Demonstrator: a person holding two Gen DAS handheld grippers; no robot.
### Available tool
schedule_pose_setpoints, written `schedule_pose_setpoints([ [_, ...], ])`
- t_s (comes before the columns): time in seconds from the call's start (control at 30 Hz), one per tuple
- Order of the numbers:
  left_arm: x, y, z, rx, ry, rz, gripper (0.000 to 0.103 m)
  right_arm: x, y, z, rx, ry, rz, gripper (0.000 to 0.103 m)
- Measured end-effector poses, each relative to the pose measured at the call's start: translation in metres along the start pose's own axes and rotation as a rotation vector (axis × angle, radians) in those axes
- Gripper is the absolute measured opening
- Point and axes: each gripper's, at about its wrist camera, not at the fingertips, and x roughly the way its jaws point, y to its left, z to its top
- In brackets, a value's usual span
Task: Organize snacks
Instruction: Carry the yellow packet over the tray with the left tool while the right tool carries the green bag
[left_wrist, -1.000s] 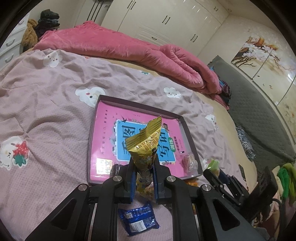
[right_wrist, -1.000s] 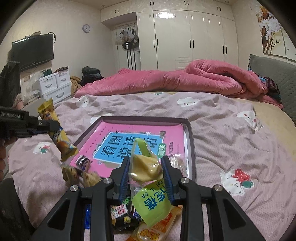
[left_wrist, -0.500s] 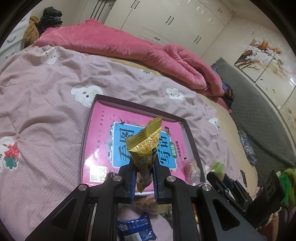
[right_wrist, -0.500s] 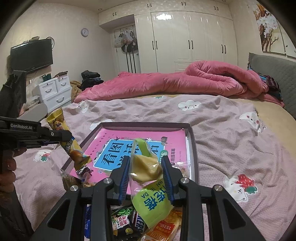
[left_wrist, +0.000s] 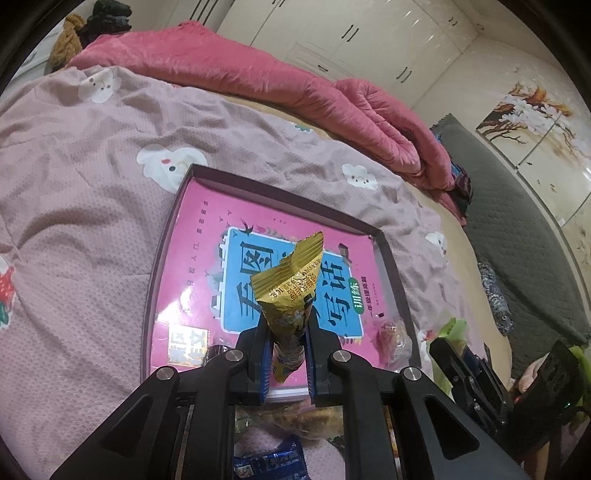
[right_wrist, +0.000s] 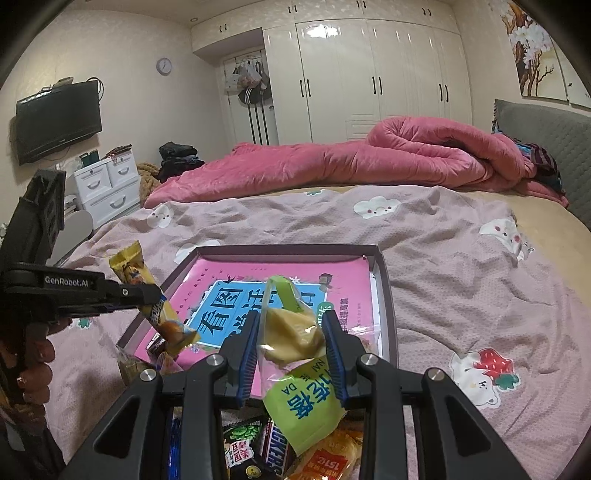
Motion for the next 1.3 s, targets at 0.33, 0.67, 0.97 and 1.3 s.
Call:
schedule_pose_setpoints([
  [0.33,0.014,0.009,0.0,-0.026,0.033,0.002,0.015,0.012,-0.003,0.006,0.022,0.005,0.015,0.034],
  [0.67,0.026,0.009,-0.003,-0.023,0.066,0.005,0.015,0.022,-0.008,0.006,0.045,0.017,0.028,0.034],
  [0.97,0.033,0.008,-0.008,-0.018,0.095,0.002,0.015,0.028,-0.01,0.008,0.049,0.028,0.036,0.034],
  [1.3,0.038,0.004,-0.009,0.011,0.109,0.008,0.015,0.038,-0.009,0.012,0.054,0.045,0.06,0.034],
])
